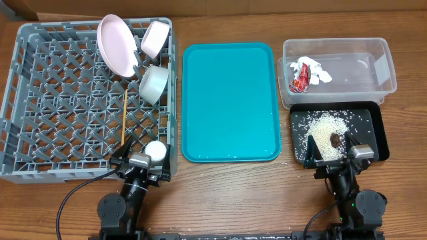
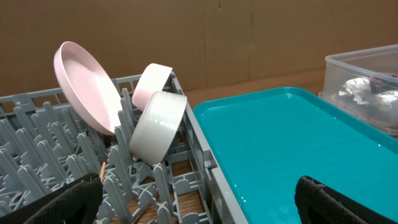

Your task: Sort waste into correct bins and load items into the dishwasher

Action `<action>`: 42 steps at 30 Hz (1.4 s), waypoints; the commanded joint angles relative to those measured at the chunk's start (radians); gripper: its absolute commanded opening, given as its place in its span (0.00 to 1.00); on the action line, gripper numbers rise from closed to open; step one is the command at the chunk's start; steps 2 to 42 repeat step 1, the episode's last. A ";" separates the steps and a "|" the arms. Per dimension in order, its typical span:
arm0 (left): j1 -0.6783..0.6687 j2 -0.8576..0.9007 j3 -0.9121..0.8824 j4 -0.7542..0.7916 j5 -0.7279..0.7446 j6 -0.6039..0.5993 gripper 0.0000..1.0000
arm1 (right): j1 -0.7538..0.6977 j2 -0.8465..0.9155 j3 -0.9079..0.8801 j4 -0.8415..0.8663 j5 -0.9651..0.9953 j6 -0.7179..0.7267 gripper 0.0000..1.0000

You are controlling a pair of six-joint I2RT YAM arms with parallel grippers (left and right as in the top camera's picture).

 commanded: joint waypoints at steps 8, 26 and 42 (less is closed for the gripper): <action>-0.007 -0.012 -0.005 0.002 -0.013 0.009 1.00 | -0.004 -0.012 -0.010 0.006 -0.005 -0.003 1.00; -0.007 -0.012 -0.005 0.002 -0.013 0.009 1.00 | -0.004 -0.012 -0.010 0.006 -0.005 -0.003 1.00; -0.007 -0.012 -0.005 0.002 -0.013 0.009 1.00 | -0.004 -0.012 -0.010 0.006 -0.005 -0.003 1.00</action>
